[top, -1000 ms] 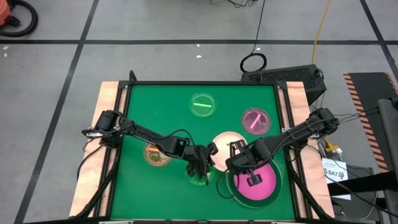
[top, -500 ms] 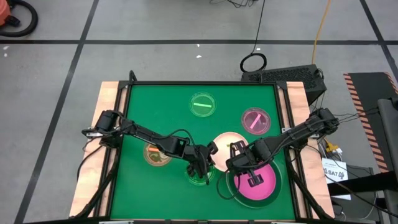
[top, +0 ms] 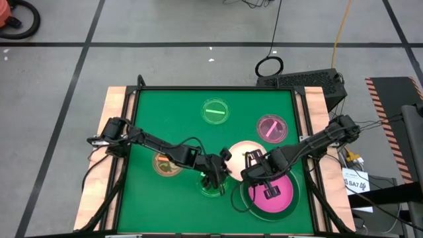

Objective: Stack plastic plates
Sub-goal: Stack the white plate on top of the dark pink plate

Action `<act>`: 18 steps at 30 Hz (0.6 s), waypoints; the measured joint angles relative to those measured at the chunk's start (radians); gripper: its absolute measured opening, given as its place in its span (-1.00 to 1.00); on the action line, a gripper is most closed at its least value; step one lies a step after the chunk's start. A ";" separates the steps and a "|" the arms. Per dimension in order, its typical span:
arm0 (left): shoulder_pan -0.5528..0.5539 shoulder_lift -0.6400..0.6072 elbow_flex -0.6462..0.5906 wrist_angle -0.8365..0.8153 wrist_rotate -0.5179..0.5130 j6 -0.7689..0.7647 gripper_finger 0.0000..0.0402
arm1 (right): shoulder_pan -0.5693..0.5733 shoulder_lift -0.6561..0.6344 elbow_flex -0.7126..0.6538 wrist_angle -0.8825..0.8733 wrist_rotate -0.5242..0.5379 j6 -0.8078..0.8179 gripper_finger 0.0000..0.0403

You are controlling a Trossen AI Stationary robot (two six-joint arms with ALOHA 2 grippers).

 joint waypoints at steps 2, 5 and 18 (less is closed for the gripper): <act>-0.004 -0.002 0.003 0.029 -0.031 -0.020 -0.58 | 0.003 0.000 0.000 0.006 0.008 0.015 -1.00; -0.014 -0.002 0.003 0.054 -0.041 -0.036 -0.37 | 0.003 0.000 0.000 -0.003 0.005 0.034 -1.00; -0.051 0.000 0.035 0.103 -0.104 -0.236 -0.05 | 0.086 0.000 0.000 -0.065 -0.026 0.178 -1.00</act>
